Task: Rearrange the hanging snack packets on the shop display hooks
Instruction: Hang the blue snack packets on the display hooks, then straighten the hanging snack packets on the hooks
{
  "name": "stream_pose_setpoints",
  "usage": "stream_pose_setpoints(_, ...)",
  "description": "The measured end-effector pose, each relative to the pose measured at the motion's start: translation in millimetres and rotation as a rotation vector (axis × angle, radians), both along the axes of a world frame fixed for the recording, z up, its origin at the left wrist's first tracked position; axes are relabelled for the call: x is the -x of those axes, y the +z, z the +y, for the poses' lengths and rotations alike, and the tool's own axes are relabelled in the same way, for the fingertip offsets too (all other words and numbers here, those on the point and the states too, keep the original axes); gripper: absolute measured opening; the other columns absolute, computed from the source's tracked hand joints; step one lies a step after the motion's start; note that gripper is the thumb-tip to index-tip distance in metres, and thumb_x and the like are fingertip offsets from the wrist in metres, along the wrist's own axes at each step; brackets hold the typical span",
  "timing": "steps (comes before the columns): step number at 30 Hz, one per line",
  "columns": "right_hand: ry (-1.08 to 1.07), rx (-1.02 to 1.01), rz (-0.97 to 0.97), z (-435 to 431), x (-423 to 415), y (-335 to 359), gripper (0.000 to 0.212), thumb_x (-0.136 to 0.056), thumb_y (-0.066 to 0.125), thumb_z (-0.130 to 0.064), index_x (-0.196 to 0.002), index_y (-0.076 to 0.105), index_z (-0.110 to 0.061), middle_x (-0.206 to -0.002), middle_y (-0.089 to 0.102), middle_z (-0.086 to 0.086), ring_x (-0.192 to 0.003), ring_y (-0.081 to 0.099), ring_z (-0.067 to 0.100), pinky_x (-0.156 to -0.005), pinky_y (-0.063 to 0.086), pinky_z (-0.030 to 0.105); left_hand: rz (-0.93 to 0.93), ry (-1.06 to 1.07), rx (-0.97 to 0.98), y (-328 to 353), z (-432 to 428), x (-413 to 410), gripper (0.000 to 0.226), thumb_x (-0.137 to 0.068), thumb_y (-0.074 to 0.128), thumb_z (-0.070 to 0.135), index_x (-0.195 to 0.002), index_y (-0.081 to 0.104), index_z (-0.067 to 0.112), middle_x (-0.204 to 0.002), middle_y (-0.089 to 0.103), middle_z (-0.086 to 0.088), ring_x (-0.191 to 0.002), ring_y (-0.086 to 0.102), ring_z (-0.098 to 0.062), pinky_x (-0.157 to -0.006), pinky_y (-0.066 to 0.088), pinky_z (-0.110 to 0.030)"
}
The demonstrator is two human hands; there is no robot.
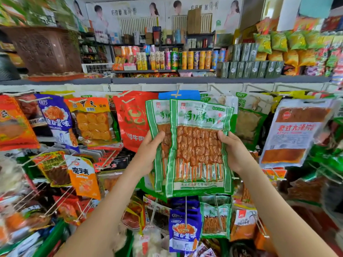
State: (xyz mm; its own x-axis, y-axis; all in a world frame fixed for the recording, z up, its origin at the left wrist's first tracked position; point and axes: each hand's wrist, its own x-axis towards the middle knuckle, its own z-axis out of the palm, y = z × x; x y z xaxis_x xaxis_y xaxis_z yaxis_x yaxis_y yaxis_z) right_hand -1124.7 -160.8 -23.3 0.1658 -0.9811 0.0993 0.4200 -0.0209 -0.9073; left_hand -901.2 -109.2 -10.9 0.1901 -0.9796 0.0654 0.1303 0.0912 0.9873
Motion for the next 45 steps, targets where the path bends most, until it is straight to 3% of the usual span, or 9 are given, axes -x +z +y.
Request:
stream_pose_setpoints(9,0.04,-0.016,-0.094,23.1,-16.0,0.4,0.105,-0.064,0.079,-0.037,-0.145,0.019,-0.007,-0.143,0.039,0.011,-0.131,0.039,0.028,-0.106,0.035,0.05,-0.099,-0.025,0.026,-1.5,27.0,-5.5,0.049,-0.095,0.049,0.034,-0.141,0.033,0.031,-0.137,0.036,0.017,-0.128,0.029,-0.006,-0.11,0.018,-0.036)
stream_pose_setpoints(14,0.009,-0.125,-0.129,41.3,0.8,-32.8,0.031,-0.091,0.051,-0.034,-0.105,0.063,-0.01,-0.1,0.071,0.008,-0.092,0.068,0.022,-0.074,0.054,0.038,-0.078,0.076,-0.037,-37.6,37.8,-11.1,0.042,-0.098,0.043,0.031,-0.139,0.038,0.025,-0.136,0.037,0.015,-0.126,0.032,-0.006,-0.107,0.025,-0.037)
stream_pose_setpoints(19,-0.067,-0.307,-0.021,60.5,12.9,-81.6,0.026,-0.093,0.05,-0.033,-0.101,0.063,-0.012,-0.094,0.072,0.005,-0.087,0.067,0.021,-0.074,0.05,0.041,0.032,0.096,-0.283,-84.6,46.3,-5.8,0.049,-0.095,0.049,0.036,-0.141,0.036,0.028,-0.15,0.032,0.002,-0.137,0.031,-0.023,-0.111,0.026,-0.053)
stream_pose_setpoints(24,-0.052,-0.429,0.046,69.4,15.4,-132.9,0.114,-0.052,0.086,-0.05,-0.144,0.027,-0.018,-0.145,0.039,0.008,-0.123,0.049,0.028,-0.092,0.048,0.052,0.07,0.022,-0.446,-112.8,54.1,16.9,0.049,-0.096,0.049,0.033,-0.139,0.038,0.014,-0.142,0.038,-0.002,-0.133,0.034,-0.024,-0.1,0.032,-0.035)
stream_pose_setpoints(31,-0.107,-0.454,0.229,100.3,-3.1,-126.2,0.015,-0.089,0.06,-0.016,-0.103,0.058,-0.012,-0.097,0.066,0.005,-0.074,0.065,0.016,-0.056,0.051,0.028,-0.245,-0.075,-0.678,-126.6,59.0,31.3,0.072,-0.094,0.028,0.06,-0.148,0.021,0.014,-0.154,0.022,-0.01,-0.139,0.027,-0.028,-0.114,0.023,-0.042)
stream_pose_setpoints(35,-0.271,-0.423,0.234,105.1,-11.5,-125.8,0.029,-0.086,0.065,-0.016,-0.113,0.052,-0.016,-0.11,0.058,0.002,-0.083,0.058,0.01,-0.068,0.052,0.033,-0.667,0.046,-0.355,-135.3,71.7,39.4,0.077,-0.089,0.05,0.053,-0.146,0.014,0.015,-0.149,0.026,-0.003,-0.134,0.031,-0.024,-0.11,0.03,-0.044)
stream_pose_setpoints(38,-0.263,-0.327,0.246,111.8,-28.5,-122.2,0.067,-0.085,0.067,-0.017,-0.141,0.031,-0.017,-0.121,0.05,-0.001,-0.09,0.058,0.01,-0.077,0.053,0.035,-0.48,-0.21,-0.251,-134.3,85.4,60.4,0.102,-0.066,0.067,0.068,-0.144,0.012,0.033,-0.138,0.036,0.013,-0.128,0.038,-0.012,-0.109,0.033,-0.042)
stream_pose_setpoints(41,0.04,-0.192,0.297,120.5,-49.5,-118.6,0.03,-0.09,0.056,-0.017,-0.12,0.058,-0.014,-0.116,0.064,0.002,-0.097,0.065,0.016,-0.08,0.052,0.027,-0.055,-0.251,-0.355,-135.8,84.2,71.6,0.112,-0.047,0.079,0.067,-0.138,0.024,0.031,-0.13,0.051,-0.004,-0.115,0.056,-0.026,-0.099,0.045,-0.049)
stream_pose_setpoints(45,0.295,-0.07,0.327,113.0,-46.1,-117.3,0.031,-0.095,0.044,-0.016,-0.121,0.061,-0.009,-0.124,0.062,0.006,-0.109,0.06,0.01,-0.089,0.047,0.018,0.444,-0.22,-0.462,-137.8,88.3,53.4,0.038,-0.084,0.063,0.03,-0.114,0.06,0.008,-0.1,0.07,-0.015,-0.091,0.067,-0.028,-0.082,0.054,-0.04)
